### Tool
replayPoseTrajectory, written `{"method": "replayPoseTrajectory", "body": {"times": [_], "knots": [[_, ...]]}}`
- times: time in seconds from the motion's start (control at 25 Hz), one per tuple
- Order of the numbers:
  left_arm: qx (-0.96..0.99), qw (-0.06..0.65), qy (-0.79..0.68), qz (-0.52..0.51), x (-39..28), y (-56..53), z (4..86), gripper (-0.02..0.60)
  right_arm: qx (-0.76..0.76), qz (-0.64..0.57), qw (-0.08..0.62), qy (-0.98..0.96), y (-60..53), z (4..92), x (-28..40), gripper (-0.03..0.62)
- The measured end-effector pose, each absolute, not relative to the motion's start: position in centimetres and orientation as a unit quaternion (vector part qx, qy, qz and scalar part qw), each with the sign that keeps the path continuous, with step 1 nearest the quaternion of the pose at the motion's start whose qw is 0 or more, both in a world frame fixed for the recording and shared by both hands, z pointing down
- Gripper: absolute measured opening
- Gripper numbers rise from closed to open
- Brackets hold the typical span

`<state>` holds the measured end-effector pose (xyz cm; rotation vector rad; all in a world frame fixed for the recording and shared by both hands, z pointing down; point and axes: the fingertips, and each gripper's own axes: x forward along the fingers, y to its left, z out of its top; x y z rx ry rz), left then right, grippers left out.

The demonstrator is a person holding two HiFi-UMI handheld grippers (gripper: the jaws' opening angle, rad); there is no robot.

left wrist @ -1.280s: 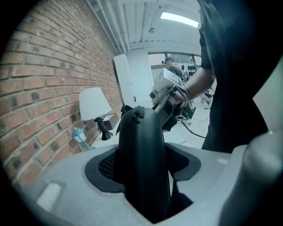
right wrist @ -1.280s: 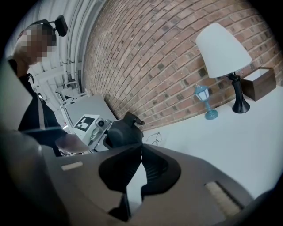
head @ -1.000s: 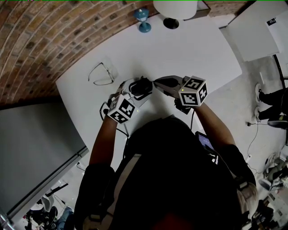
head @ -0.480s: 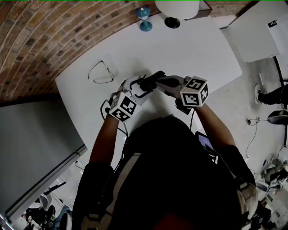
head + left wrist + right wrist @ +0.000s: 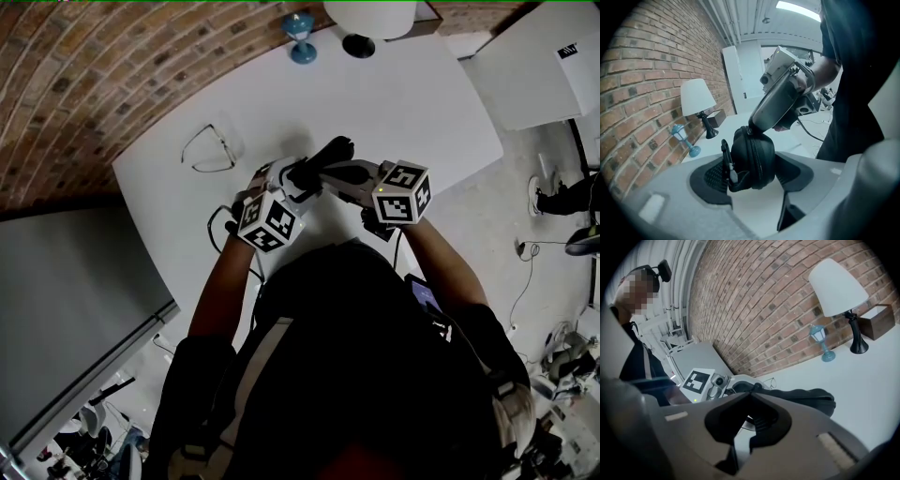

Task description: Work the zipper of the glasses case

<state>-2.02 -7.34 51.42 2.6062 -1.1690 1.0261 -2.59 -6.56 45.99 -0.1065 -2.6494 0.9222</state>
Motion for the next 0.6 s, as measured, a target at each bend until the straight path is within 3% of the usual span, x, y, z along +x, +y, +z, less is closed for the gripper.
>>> {"method": "replayPoseTrajectory", "body": {"times": [0.6], "knots": [[0.864,0.046,-0.386,0.32,-2.2,-6.2,50.8,0.258,-0.042,0.304,0.186,-0.933,-6.8,46.5,-2.0,0.005]]}}
